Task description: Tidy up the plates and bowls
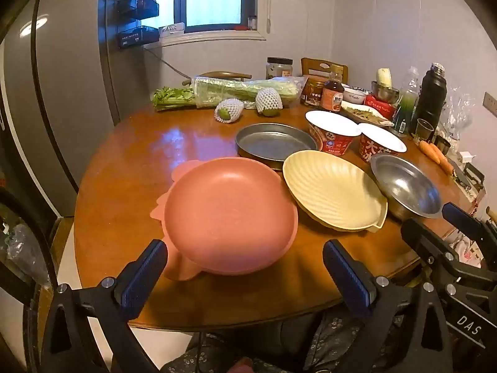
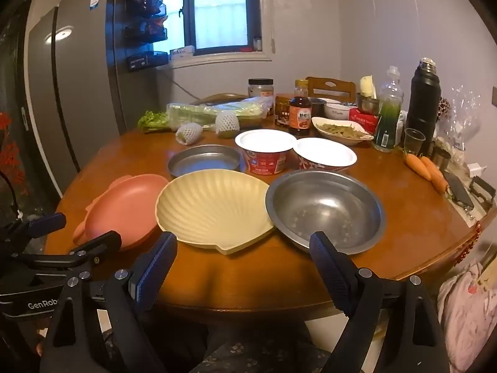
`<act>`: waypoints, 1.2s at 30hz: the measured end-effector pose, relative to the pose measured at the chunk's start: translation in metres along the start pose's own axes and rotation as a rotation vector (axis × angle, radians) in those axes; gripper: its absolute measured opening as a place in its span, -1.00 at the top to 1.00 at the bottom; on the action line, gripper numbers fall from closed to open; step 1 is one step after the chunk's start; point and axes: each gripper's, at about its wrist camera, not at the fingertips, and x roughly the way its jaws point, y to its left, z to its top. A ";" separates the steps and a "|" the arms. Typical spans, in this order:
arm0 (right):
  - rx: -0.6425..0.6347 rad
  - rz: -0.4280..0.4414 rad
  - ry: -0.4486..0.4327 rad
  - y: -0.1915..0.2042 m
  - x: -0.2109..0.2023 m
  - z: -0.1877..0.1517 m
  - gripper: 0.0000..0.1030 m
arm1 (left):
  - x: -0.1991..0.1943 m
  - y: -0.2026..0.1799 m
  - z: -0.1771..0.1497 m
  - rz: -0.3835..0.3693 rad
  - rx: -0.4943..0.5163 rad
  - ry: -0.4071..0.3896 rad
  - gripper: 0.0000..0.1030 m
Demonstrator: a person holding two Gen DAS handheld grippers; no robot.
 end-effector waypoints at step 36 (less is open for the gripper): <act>0.057 0.031 0.053 -0.006 0.007 -0.005 -0.71 | 0.003 0.011 0.001 -0.032 -0.059 0.024 -0.96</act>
